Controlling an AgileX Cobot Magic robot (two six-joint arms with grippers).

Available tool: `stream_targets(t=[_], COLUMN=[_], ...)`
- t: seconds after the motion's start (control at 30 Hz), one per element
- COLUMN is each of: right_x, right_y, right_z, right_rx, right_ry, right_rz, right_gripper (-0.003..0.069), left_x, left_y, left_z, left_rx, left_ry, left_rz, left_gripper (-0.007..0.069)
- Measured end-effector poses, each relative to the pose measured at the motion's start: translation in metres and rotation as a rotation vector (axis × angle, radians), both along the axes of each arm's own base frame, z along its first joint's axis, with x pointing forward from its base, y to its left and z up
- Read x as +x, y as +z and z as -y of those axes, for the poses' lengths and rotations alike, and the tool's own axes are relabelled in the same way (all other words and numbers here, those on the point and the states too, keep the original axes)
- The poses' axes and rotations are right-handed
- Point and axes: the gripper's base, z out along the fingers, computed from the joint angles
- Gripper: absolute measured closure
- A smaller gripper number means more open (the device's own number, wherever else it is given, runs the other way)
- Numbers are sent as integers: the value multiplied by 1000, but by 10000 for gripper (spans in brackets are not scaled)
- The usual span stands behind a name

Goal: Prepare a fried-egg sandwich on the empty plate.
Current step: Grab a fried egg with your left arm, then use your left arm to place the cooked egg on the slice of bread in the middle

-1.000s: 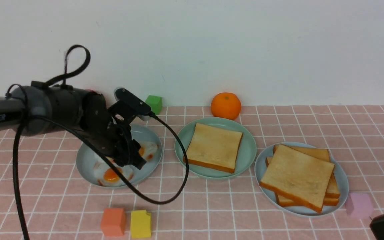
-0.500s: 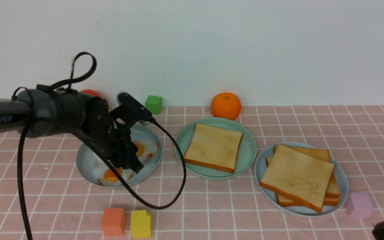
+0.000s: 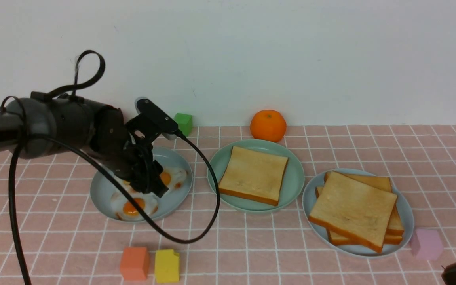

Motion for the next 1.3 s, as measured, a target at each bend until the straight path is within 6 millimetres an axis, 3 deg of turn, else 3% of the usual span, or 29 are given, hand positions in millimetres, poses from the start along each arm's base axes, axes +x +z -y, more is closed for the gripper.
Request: stream_targets(t=[0.2,0.4,0.7,0.97,1.1,1.2,1.3], right_x=[0,0,-2,-3,-3,-2,0], right_y=[0,0,1,1,1,1,0], right_z=[0,0,-2,-3,-3,-2,0], right_rx=[0,5,30,36,35,30,4], right_ry=[0,1,11,13,14,12,-11], right_rz=[0,-3,-24,-30,-30,-26,-5], right_gripper=[637,634,627,627,627,627,627], left_x=[5,7,10,9,5,0,-13], left_y=[-22,-24,-24,-22,-6,12,52], left_z=[1,1,1,1,-1,-3,-1], left_rx=[34,22,16,26,28,18,-39], left_ry=[-21,-6,11,3,4,15,26], left_rz=[-18,-11,2,7,18,36,105], left_gripper=[253,265,429,447,552,563,560])
